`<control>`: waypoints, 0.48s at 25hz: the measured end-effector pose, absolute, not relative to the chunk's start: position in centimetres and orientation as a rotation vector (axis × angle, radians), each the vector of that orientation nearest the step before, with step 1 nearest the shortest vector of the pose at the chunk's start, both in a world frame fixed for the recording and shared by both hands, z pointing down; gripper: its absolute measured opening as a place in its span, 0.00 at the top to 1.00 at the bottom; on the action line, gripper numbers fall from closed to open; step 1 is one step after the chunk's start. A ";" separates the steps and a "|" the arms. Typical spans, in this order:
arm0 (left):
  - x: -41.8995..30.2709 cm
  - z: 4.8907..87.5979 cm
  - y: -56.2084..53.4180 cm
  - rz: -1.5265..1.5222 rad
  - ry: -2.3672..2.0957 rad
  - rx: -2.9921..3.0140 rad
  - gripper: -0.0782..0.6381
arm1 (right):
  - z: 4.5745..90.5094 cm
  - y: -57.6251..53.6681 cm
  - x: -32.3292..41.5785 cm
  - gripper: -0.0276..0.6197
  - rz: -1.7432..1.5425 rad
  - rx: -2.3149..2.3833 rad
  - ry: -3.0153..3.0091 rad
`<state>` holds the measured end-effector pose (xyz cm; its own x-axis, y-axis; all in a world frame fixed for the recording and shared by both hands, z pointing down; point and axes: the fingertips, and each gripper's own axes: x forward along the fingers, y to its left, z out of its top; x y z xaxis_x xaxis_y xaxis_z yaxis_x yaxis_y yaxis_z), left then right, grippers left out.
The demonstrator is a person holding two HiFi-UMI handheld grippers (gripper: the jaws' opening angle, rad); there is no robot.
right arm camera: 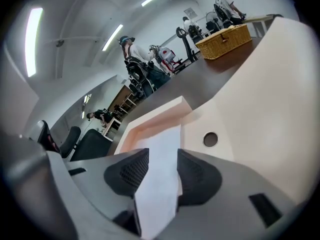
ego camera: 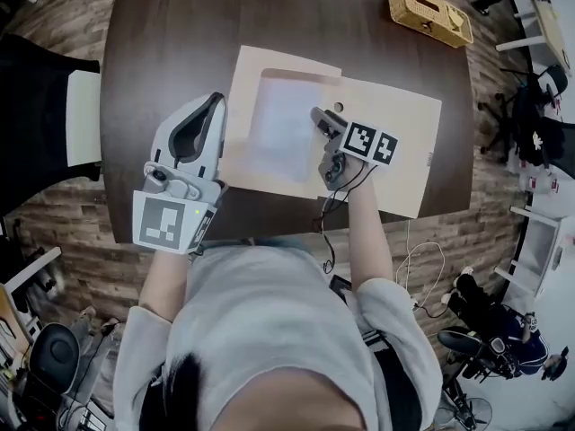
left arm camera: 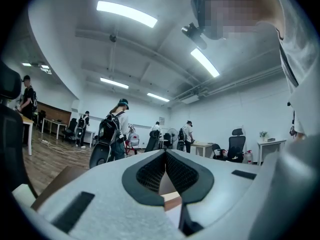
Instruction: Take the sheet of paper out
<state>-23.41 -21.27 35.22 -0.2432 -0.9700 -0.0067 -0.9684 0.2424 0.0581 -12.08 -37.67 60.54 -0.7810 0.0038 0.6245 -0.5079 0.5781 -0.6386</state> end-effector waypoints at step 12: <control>-21.5 35.1 -21.2 -0.024 -2.545 1.787 0.88 | 63.1 -40.2 -12.4 0.69 1.258 0.361 -2.141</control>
<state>-21.50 -21.17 35.13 -0.3394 -0.9405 0.0166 -0.9400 0.3397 0.0308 -12.40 -40.17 63.12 -0.7693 0.0741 0.6346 -0.5182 0.5087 -0.6876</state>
